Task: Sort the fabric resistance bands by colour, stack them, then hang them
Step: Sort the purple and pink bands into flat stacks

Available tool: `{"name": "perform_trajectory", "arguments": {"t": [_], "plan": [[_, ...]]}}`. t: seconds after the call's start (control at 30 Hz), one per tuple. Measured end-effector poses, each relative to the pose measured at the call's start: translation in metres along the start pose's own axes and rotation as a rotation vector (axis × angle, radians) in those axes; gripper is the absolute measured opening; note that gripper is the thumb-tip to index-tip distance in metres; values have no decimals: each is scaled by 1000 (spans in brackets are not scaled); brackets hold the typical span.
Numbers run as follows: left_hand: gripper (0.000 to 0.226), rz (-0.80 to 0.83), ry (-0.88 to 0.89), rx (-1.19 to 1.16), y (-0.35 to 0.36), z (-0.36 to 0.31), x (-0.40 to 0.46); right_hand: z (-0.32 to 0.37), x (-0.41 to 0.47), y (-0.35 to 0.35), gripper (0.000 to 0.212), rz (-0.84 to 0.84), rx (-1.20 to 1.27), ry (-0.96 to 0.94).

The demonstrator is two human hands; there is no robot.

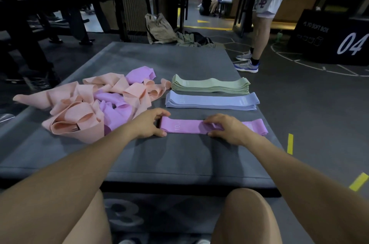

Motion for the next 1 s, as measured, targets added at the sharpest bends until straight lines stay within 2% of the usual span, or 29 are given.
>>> {"name": "perform_trajectory", "arguments": {"t": [0.13,0.33,0.4,0.57,0.7,0.8,0.87,1.0], "plan": [[67,-7,52,11,-10,-12,-4,19,13,-10,51,-18,-6,-27],[36,-286,220,145,-69,-21,-25,96,57,-27,36,-163,109,-74],[34,-378,247,179,-91,-16,-35,126,73,-25,30,-192,149,-124],[30,-490,197,175,-133,13,-61,188,104,-13,36,-228,207,-161],[27,-431,109,305,-147,32,-75,222,117,3,38,-160,206,-205],[15,-365,116,315,-152,42,-81,232,125,23,44,-25,51,-181],[12,-364,114,363,-156,48,-87,234,128,31,35,33,9,-159],[15,-367,47,358,-172,59,-93,239,136,17,17,-71,101,-153]]}}
Point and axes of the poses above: each hand's wrist, its own x-axis towards the middle knuckle, its own y-axis out of the palm, z = x × y, the point moved 4 cm from there along x, towards the middle knuckle, and after that the axes turned 11 degrees about -x, right-handed, at the moved point
